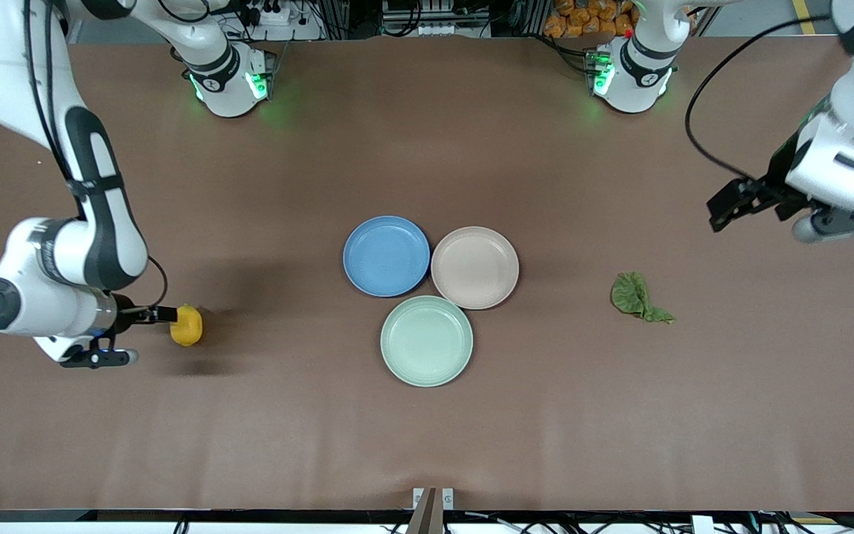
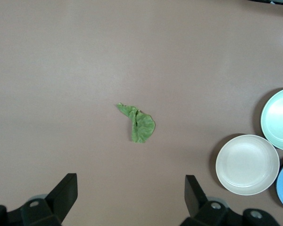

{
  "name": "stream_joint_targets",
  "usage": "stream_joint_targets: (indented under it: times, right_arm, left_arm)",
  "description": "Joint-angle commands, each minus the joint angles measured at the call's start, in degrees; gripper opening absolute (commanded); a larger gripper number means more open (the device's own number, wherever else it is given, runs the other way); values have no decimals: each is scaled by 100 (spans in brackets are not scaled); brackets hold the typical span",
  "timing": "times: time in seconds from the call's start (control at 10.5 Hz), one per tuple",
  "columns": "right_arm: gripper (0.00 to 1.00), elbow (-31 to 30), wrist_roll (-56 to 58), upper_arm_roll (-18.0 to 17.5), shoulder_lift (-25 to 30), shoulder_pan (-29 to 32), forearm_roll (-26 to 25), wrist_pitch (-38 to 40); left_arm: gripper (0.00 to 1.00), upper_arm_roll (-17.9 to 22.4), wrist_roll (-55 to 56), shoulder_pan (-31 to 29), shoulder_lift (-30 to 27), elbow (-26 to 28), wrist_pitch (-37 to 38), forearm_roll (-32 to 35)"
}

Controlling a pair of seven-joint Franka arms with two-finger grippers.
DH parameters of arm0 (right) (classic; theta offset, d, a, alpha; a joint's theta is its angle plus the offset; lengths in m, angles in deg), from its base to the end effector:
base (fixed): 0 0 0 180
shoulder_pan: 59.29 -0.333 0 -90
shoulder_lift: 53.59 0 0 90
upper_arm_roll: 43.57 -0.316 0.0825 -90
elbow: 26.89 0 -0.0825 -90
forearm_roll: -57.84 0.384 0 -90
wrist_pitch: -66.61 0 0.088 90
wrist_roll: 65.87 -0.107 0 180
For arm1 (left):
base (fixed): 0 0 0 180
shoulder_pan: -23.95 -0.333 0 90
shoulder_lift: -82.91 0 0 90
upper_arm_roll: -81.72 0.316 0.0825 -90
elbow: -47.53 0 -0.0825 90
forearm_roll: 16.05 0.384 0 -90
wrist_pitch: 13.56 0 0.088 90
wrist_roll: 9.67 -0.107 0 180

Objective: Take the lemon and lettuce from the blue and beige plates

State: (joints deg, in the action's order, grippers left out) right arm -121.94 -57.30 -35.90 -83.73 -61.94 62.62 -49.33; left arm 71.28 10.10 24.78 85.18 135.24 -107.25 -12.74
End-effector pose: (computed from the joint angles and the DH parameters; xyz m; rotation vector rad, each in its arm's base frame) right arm 0.6599 -0.0439 0.2937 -3.1098 -0.0501 0.2406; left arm 0.5640 -0.1042 0.6275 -3.0997 -0.2281 -0.1190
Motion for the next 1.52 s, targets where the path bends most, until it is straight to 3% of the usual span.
stream_joint_targets:
  times: [0.0,0.38,0.76,0.95,1.43]
  right_arm:
    - [100,-321,65,-99,963,-42,-82,613]
    - [100,-1164,65,-99,2387,-227,-169,801]
    - [100,-1104,362,-143,3031,-17,-372,845]
    - [100,-850,574,-292,3084,308,-372,976]
    - [100,564,557,-284,3023,406,-381,2206]
  left_arm:
    - [100,15,-149,-65,-244,159,105,117]
    - [100,15,-158,-144,-236,133,88,56]
    - [100,-20,-185,-170,-289,107,52,64]
    - [100,-38,-263,-179,-289,89,52,82]
    - [100,15,-791,-179,-245,71,-44,100]
